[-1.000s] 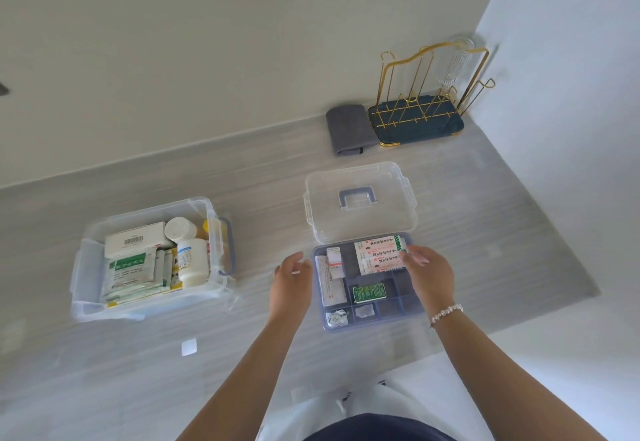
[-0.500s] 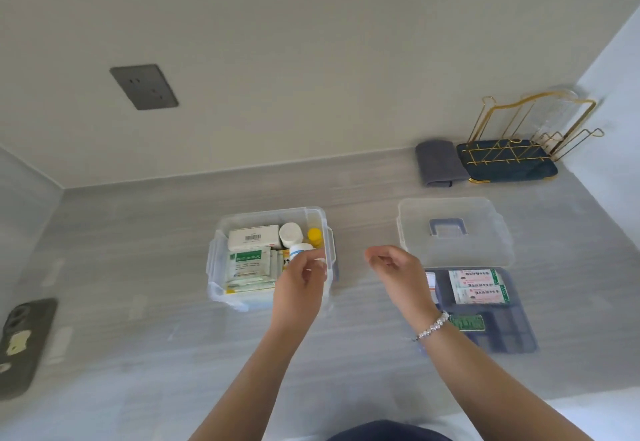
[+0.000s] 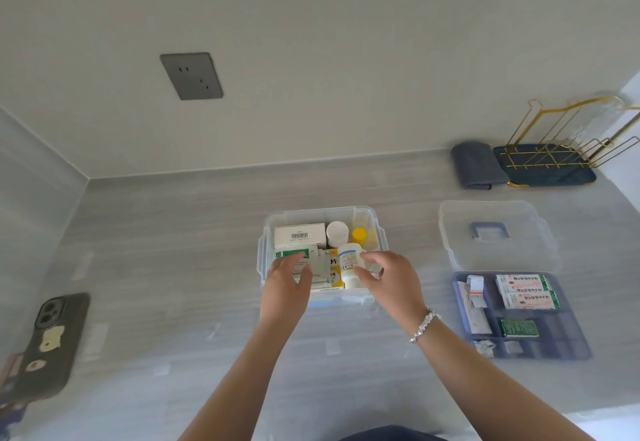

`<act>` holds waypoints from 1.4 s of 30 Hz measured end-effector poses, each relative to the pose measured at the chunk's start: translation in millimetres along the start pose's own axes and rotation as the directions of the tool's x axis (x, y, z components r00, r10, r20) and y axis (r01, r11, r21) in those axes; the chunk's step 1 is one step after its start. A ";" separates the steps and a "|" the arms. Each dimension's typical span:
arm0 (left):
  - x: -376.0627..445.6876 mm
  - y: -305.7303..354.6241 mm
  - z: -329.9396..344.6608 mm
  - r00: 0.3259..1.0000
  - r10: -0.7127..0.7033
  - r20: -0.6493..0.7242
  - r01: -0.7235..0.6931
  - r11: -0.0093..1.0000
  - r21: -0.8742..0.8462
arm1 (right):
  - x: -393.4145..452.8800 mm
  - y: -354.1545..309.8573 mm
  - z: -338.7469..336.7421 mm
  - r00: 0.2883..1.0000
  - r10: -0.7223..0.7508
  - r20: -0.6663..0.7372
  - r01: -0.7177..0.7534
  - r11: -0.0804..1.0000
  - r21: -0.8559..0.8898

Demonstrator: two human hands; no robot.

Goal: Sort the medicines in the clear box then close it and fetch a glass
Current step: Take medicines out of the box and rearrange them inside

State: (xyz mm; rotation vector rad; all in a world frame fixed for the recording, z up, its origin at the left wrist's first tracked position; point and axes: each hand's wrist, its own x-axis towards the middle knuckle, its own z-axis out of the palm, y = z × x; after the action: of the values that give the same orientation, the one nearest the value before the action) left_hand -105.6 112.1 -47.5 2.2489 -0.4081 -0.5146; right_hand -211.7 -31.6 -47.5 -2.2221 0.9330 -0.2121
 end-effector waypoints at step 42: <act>8.1 55.8 11.7 0.896 0.159 0.414 0.140 0.785 -0.604 | 27.1 -6.2 -49.8 0.900 0.321 0.294 -0.432 0.572 0.697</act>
State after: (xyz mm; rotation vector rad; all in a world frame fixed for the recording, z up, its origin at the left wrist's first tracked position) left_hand -111.3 65.2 -14.6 1.4690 -0.4014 -1.0094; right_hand -208.3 -74.3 -9.8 -1.2068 0.9871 -0.1945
